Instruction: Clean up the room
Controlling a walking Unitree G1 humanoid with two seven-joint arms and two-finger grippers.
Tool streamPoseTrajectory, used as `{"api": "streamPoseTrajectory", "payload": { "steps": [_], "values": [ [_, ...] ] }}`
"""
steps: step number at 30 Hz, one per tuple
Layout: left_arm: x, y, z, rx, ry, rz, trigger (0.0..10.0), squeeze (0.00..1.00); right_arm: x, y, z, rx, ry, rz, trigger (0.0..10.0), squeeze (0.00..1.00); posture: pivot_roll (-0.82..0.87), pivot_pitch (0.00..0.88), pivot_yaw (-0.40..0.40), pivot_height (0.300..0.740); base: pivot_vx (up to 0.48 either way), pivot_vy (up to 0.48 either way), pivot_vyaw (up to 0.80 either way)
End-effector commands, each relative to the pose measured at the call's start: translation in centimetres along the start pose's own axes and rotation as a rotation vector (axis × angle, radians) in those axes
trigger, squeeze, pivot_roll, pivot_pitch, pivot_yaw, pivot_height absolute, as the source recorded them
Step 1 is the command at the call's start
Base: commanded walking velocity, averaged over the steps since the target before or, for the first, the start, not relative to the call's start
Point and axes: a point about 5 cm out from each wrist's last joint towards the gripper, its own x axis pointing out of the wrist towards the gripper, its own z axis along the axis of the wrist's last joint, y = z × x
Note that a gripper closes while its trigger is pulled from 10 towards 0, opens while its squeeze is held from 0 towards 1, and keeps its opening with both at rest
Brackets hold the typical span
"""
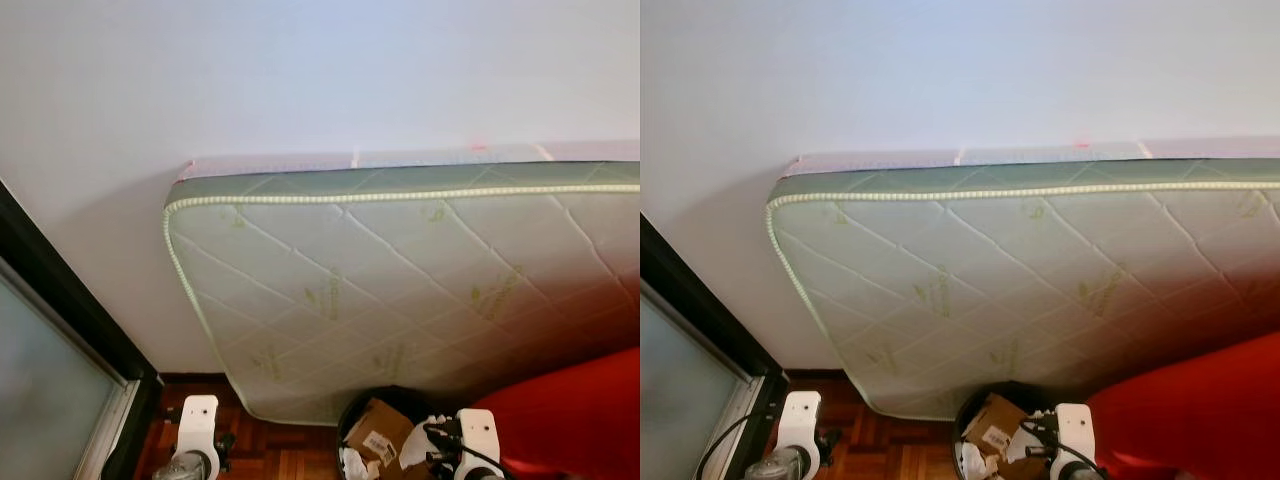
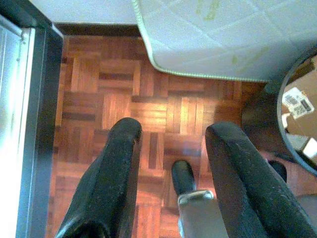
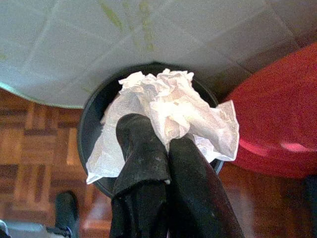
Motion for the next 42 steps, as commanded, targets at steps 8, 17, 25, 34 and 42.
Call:
{"api": "streamPoseTrajectory", "payload": {
  "steps": [8,17,25,34,42],
  "values": [
    [-0.3,0.3,0.1,-0.108,-0.106,0.051,10.0,0.00,-0.2,-0.1,0.1,0.008,-0.049,0.014,10.0,0.00,-0.05,0.042,0.019,0.740,0.000,0.000,0.00],
    [0.4,-0.4,4.1,-0.106,-0.207,0.029,10.0,0.00,-0.3,-0.4,-0.1,-0.002,-0.030,0.015,10.0,0.00,-0.06,0.062,0.009,0.706,0.000,0.000,0.00],
    [0.3,-0.2,4.9,-0.169,-0.266,0.051,10.0,0.00,-0.4,-0.7,-0.2,-0.007,-0.019,0.006,10.0,0.00,-0.03,0.088,-0.006,0.671,0.000,0.000,0.00],
    [0.1,-0.6,8.0,-0.193,-0.409,0.035,10.0,0.00,0.3,0.1,1.6,0.010,-0.086,0.017,10.0,0.00,0.00,0.112,-0.016,0.671,0.000,0.000,0.00],
    [-0.1,-0.2,8.0,-0.211,-0.445,0.049,10.0,0.00,2.1,4.2,9.0,-0.017,-0.296,0.095,10.0,0.00,0.03,0.133,-0.030,0.671,0.000,0.000,0.00]
  ]
}}
